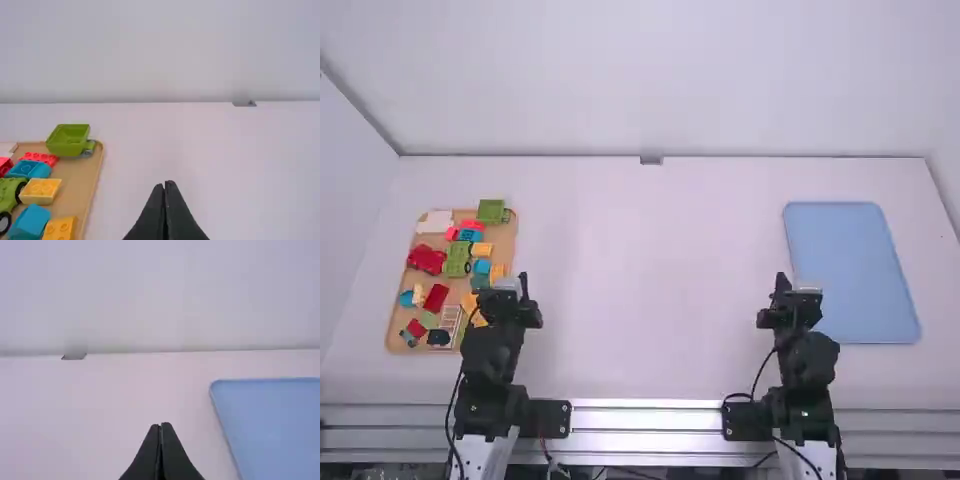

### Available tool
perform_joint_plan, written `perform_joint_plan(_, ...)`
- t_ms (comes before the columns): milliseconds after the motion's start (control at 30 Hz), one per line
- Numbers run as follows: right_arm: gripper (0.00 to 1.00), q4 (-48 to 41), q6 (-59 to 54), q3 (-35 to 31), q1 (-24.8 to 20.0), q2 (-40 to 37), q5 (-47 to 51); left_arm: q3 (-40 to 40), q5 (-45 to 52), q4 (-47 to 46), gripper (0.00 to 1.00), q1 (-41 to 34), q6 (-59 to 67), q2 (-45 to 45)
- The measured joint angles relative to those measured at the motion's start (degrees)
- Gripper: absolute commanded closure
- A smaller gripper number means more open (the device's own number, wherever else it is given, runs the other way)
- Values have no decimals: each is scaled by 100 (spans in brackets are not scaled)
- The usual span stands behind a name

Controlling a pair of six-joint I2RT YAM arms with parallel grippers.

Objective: Assemble lego blocks to make yellow taxi

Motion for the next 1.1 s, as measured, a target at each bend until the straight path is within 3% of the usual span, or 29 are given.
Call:
perform_joint_plan(500, 91, -105, -20, 133, 20, 404, -2, 118, -9, -157, 91, 22, 2, 337)
perform_joint_plan(1100, 61, -175, -188, 2092, 494, 2745, 516, 1563, -662, -828, 61, 216, -306, 2295)
